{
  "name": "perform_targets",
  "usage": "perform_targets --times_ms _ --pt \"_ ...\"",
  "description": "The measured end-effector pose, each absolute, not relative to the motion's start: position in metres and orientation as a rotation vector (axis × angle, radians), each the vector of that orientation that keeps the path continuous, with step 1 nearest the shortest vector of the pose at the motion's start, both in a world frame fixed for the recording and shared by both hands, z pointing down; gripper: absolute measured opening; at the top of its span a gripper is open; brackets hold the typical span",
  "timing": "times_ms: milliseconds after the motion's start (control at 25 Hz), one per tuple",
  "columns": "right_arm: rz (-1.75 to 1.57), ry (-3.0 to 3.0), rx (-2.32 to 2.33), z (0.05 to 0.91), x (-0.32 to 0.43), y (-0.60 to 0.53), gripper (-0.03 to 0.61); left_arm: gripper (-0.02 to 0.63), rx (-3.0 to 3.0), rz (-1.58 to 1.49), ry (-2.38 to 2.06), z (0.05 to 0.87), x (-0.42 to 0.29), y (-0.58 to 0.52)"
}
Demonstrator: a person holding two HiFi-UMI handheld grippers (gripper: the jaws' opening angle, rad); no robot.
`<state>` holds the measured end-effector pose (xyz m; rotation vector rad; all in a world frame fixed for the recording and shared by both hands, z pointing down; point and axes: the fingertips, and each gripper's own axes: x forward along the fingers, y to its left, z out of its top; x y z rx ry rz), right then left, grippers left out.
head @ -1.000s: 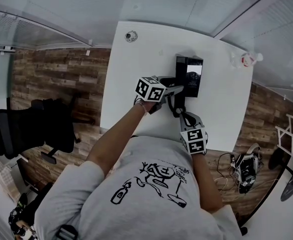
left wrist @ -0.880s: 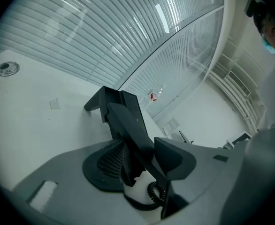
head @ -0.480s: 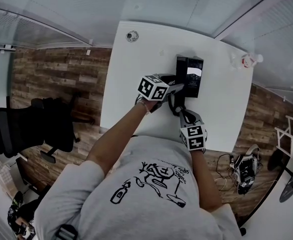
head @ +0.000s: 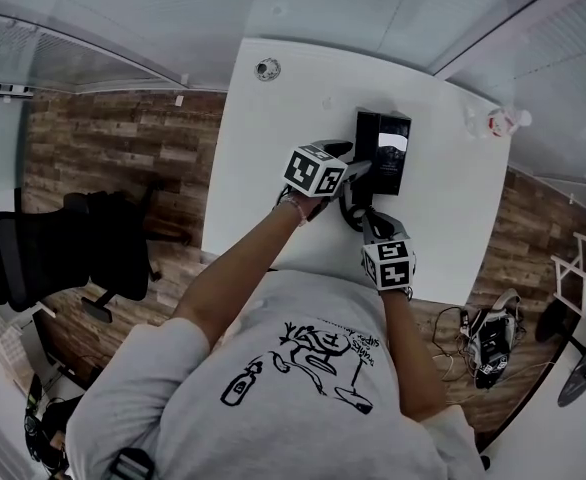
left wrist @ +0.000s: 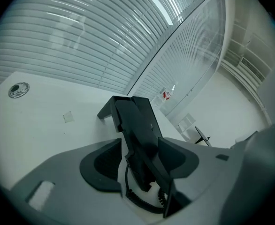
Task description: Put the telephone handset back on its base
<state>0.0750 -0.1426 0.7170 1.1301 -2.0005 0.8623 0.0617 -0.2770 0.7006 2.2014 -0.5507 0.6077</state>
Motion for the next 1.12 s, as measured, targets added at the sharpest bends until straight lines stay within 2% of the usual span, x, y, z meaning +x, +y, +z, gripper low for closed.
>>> perform_targets --times_ms 1120 --pt "1.043 -1.909 1.119 0.755 0.072 -0.167 0.008 0.239 2.188 0.653 -0.681 0.715 0.059 -0.295"
